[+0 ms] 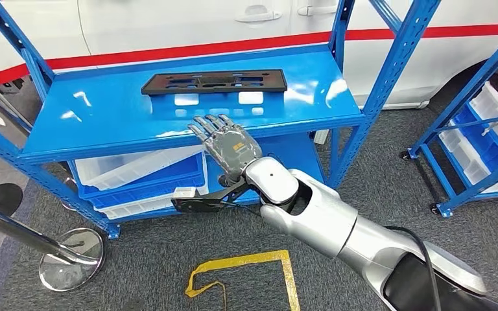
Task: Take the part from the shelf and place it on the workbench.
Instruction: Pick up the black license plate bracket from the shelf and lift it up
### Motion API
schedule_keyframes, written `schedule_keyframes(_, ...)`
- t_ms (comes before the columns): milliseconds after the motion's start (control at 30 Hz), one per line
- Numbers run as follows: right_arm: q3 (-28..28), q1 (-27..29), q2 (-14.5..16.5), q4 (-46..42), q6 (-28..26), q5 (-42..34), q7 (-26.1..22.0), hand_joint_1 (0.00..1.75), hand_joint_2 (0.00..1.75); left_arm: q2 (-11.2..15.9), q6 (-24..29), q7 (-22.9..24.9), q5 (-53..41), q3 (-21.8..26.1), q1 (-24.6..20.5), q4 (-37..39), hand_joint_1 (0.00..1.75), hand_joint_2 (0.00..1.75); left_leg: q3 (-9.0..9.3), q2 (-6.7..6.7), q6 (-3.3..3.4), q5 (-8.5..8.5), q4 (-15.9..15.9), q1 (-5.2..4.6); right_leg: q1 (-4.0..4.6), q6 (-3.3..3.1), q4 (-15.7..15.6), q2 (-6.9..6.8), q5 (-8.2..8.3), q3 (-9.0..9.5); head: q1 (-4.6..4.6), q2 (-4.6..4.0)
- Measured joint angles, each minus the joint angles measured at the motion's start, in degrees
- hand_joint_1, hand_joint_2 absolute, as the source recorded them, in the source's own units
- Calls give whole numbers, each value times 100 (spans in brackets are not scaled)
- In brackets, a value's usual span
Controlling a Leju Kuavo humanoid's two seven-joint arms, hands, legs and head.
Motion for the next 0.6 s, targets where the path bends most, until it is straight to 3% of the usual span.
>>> schedule_keyframes(33,0,1,-6,11,1,-1,4,0,175,0,2,1,0,-2,2,2,0,0,21,1,13,244,-263,-1,1,8,0,2,-45,58,1,0)
schedule_keyframes(67,0,3,-14,27,3,-2,10,0,175,0,3,2,1,-4,6,4,0,0,47,2,36,612,-607,-3,3,22,-2,4,-100,117,1,0)
schedule_keyframes(133,-4,5,-42,79,27,15,64,0,175,-2,10,16,5,-13,2,11,0,0,131,1,159,1280,-1241,-18,19,142,155,7,-354,168,3,0)
schedule_keyframes(167,-7,2,-56,104,39,32,98,0,175,-3,17,21,7,-17,-6,14,0,0,170,1,226,1404,-1368,-19,24,211,427,1,-544,58,6,0)
schedule_keyframes(233,-11,0,-85,153,52,73,162,0,175,-4,36,16,9,-25,-31,15,0,0,249,5,317,1371,-1429,-5,18,312,1245,-21,-930,-357,13,0)
schedule_keyframes(267,-11,10,-102,179,48,85,179,0,175,-5,42,9,9,-30,-33,15,0,0,262,4,326,1351,-1424,-6,10,320,1530,-22,-984,-547,14,0)
schedule_keyframes(300,-11,18,-122,208,40,98,194,0,175,-7,44,2,9,-35,-31,15,0,0,278,1,327,1328,-1417,-6,5,323,1622,-23,-919,-653,15,0)
schedule_keyframes(333,-14,23,-141,236,27,112,205,0,175,-11,44,-2,9,-39,-26,15,0,0,300,-4,323,1300,-1406,-6,3,317,1496,-24,-747,-654,15,0)
schedule_keyframes(400,-33,22,-168,284,-14,142,228,0,175,-24,44,-4,15,-42,-19,15,0,0,354,-13,298,1233,-1379,-8,8,280,801,-24,-268,-424,16,0)
schedule_keyframes(433,-50,19,-176,304,-43,157,241,0,175,-29,44,-3,20,-44,-24,15,0,0,370,-19,278,1200,-1356,-20,16,257,458,-24,-121,-286,14,0)
schedule_keyframes(467,-69,19,-183,323,-76,171,258,0,175,-32,44,-3,24,-48,-30,15,0,0,375,-23,255,1180,-1344,-29,23,232,232,-23,-52,-187,11,0)
schedule_keyframes(533,-105,26,-199,365,-141,195,289,0,175,-34,41,-2,31,-59,-36,15,0,0,373,-28,206,1167,-1338,-47,35,192,98,-15,-72,-117,7,0)
schedule_keyframes(600,-138,34,-210,405,-197,216,307,0,87,-35,39,-2,39,-68,-31,15,0,0,362,-19,152,1128,-1311,-41,10,144,58,-11,-60,-79,6,0)
